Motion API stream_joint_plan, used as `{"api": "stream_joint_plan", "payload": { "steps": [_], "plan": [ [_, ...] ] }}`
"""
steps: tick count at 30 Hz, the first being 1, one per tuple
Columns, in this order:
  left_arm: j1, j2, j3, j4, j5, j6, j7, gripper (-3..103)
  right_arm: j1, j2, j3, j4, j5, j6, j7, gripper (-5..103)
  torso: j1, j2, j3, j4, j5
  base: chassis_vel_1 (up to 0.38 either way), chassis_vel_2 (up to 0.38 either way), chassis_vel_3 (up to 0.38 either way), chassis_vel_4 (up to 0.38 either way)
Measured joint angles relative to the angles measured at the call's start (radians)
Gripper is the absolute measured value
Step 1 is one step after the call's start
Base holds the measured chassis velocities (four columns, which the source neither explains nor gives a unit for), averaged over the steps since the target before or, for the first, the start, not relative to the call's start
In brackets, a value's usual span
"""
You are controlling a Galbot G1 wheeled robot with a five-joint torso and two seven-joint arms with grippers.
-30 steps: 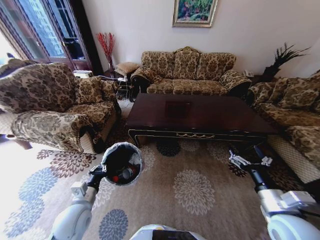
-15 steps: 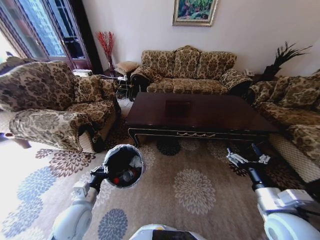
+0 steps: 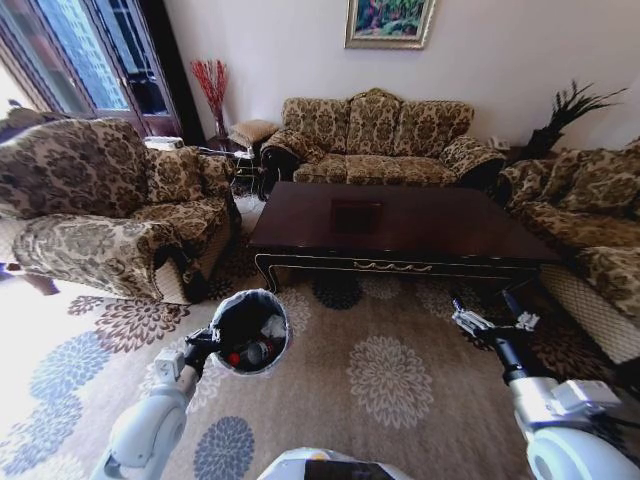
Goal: Move to the front of the table and place the trash on the table into the trash bin.
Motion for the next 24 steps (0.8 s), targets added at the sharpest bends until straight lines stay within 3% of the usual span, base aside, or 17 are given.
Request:
{"api": "stream_joint_plan", "payload": {
  "steps": [8,24],
  "plan": [
    [-0.002,-0.002,-0.003,0.005,-0.003,-0.005,0.000,0,-0.033,0.049,-0.064,-0.062,-0.074,0.136,-0.036,100,-0.018,-0.041,-0.023,-0.0001,0.0001,0.000,0.000,0.000,0.000],
    [-0.005,-0.002,0.001,0.009,0.002,-0.007,0.000,0,-0.049,0.062,-0.061,-0.085,-0.097,0.175,-0.048,100,-0.048,-0.111,-0.062,-0.0001,0.0002,0.000,0.000,0.000,0.000]
  ]
}}
